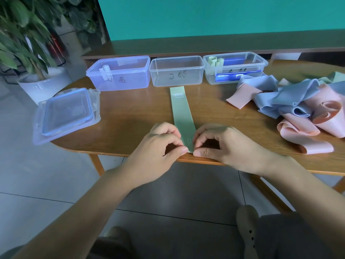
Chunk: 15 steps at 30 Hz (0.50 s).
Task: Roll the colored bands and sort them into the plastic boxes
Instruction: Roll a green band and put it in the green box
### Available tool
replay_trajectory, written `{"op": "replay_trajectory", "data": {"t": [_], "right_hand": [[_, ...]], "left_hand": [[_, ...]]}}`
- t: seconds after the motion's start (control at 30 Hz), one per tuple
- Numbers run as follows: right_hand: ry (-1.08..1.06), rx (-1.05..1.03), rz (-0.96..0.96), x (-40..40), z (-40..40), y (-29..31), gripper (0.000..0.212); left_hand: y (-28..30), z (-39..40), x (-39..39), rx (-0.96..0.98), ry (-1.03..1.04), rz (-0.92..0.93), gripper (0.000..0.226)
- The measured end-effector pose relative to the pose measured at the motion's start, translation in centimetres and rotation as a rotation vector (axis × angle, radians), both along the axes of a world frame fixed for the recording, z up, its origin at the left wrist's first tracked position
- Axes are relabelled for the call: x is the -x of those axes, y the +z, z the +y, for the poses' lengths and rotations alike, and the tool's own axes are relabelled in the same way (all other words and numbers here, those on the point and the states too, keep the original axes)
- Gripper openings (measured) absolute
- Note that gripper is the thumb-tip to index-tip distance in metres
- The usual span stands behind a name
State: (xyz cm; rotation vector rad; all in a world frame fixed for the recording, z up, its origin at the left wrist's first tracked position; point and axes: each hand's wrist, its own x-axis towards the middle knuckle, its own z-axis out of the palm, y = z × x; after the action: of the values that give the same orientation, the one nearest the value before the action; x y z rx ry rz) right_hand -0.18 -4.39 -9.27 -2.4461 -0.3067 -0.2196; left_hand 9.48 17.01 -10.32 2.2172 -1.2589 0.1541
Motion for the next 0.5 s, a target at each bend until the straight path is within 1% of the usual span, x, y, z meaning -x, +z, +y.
{"op": "replay_trajectory", "data": {"t": [0.13, 0.3, 0.5], "right_hand": [[-0.033, 0.056, 0.02, -0.4, 0.2, 0.1, 0.012], [-0.13, 0.01, 0.179, -1.4, 0.0, 0.7, 0.014], [-0.187, 0.013, 0.231, -2.1, 0.2, 1.1, 0.015]], "left_hand": [[0.5, -0.1, 0.0, -0.023, 0.024, 0.064, 0.017], [1.2, -0.6, 0.0, -0.087, 0.087, 0.151, 0.015], [1.5, -0.9, -0.6, -0.122, 0.133, 0.181, 0.018]]}}
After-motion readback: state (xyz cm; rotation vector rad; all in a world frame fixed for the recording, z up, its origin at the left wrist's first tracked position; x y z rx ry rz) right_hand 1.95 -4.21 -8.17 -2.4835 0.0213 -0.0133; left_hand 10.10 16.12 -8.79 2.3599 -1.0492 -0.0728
